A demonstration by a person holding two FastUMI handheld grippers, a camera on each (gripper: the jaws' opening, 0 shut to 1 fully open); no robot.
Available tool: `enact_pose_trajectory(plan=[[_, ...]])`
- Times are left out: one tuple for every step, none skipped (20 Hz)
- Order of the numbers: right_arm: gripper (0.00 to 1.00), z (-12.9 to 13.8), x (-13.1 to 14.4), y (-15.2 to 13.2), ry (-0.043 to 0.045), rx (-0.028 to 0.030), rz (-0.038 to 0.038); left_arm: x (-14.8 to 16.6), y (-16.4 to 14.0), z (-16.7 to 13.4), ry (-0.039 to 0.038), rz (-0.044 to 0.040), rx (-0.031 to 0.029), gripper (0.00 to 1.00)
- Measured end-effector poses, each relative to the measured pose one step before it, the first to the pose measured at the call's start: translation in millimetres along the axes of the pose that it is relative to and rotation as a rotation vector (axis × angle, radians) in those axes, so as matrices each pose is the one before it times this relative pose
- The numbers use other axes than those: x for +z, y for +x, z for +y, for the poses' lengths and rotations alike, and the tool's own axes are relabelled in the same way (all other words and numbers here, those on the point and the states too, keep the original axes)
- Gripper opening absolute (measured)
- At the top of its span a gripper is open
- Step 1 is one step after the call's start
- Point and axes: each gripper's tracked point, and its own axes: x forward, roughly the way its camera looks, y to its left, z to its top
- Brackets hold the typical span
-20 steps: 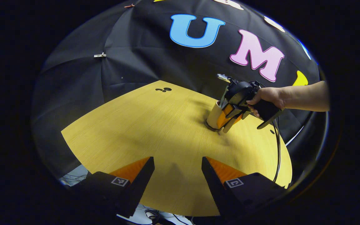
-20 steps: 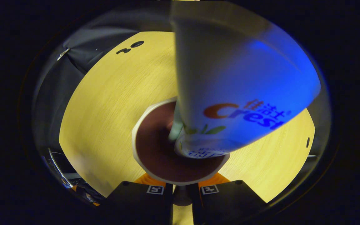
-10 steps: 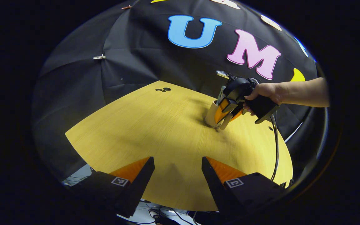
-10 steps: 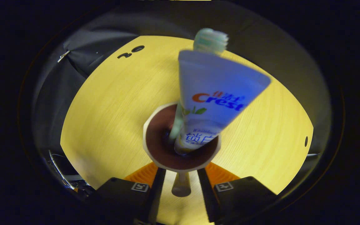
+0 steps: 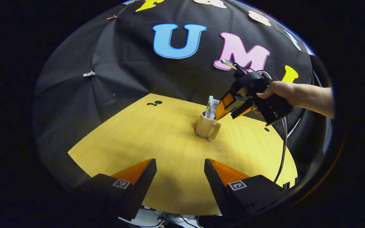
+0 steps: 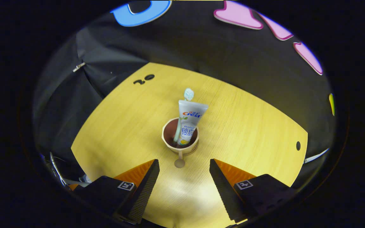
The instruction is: Put the toothbrush and toothpaste on the desktop into the cup, then pick up the cup and place it on the coaster on the desktop.
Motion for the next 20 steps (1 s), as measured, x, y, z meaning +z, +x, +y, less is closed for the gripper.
enact_pose_trajectory(plan=[[0.98,-1.87,2.82,-17.05,0.01214,-0.00558,-0.04177,7.44,-3.96,-3.33,0.00963,-0.01848,-0.00184,0.96],[0.98,-5.50,4.04,-18.63,0.01084,-0.01631,-0.04353,8.43,-3.66,-4.16,0.00226,-0.01620,-0.00805,0.96],[0.98,-4.30,2.69,-16.68,0.00922,-0.01516,-0.04394,6.03,-3.46,-4.79,-0.00343,-0.01468,-0.01411,0.96],[0.98,-4.70,3.16,-16.68,0.01015,-0.01552,-0.04085,8.89,-4.00,-6.82,-0.00636,-0.01405,-0.01526,0.96],[0.98,-4.02,0.97,-16.34,0.01016,-0.01352,-0.03999,8.31,-3.40,-6.68,-0.00222,-0.01747,-0.01672,0.96],[0.98,-4.93,2.42,-18.04,0.01212,-0.01433,-0.04112,10.63,-3.95,-5.99,0.00552,-0.02408,-0.01777,0.96],[0.98,-4.54,1.23,-17.50,0.01390,-0.01304,-0.03925,11.14,-4.08,-4.58,0.00999,-0.03046,-0.01314,0.96],[0.98,-4.59,0.59,-18.13,0.01588,-0.01942,-0.03783,12.64,-2.02,-3.96,0.00956,-0.03043,-0.00775,0.96],[0.98,-4.22,0.95,-14.32,0.01869,-0.01598,-0.03671,9.38,-3.27,-4.05,0.00995,-0.02393,-0.01016,0.96],[0.98,-4.74,0.83,-15.87,0.01960,-0.01685,-0.03408,10.04,-2.20,-4.85,0.00987,-0.01977,-0.01113,0.96],[0.98,-4.85,0.15,-15.90,0.02133,-0.01436,-0.02643,9.86,-2.25,-5.63,0.00871,-0.01714,-0.01206,0.96],[0.98,-3.70,1.01,-16.46,0.01976,-0.01099,-0.02697,9.19,-3.28,-3.75,0.00873,-0.01718,-0.00913,0.96],[0.98,-5.49,1.89,-15.78,0.02035,-0.01685,-0.02972,8.97,-4.33,-2.17,0.00809,-0.02200,-0.00384,0.96],[0.98,-5.48,2.67,-13.51,0.01859,-0.01788,-0.03466,9.63,-4.60,-2.01,0.00508,-0.02349,-0.00032,0.96],[0.98,-5.51,3.93,-13.30,0.01651,-0.01876,-0.03975,6.17,-4.36,-1.67,0.00440,-0.01857,0.00493,0.96],[0.98,-4.90,3.42,-11.63,0.01902,-0.02088,-0.03908,6.13,-7.59,0.15,0.00536,-0.02072,0.01446,0.96],[0.98,-4.16,0.14,-12.89,0.02283,-0.02011,-0.03537,4.28,-8.86,0.45,0.00725,-0.02065,0.01280,0.96],[0.98,-3.20,1.15,-10.95,0.02819,-0.02149,-0.03090,3.36,-6.29,-0.99,0.00772,-0.01949,0.00508,0.96],[0.98,-3.94,-0.38,-16.21,0.02740,-0.01264,-0.02900,2.86,-6.34,-1.66,0.00988,-0.01817,-0.00038,0.96],[0.98,-7.09,-1.76,-19.24,0.02110,-0.01868,-0.03254,1.50,-4.71,-1.69,0.01753,-0.01579,-0.00578,0.96]])
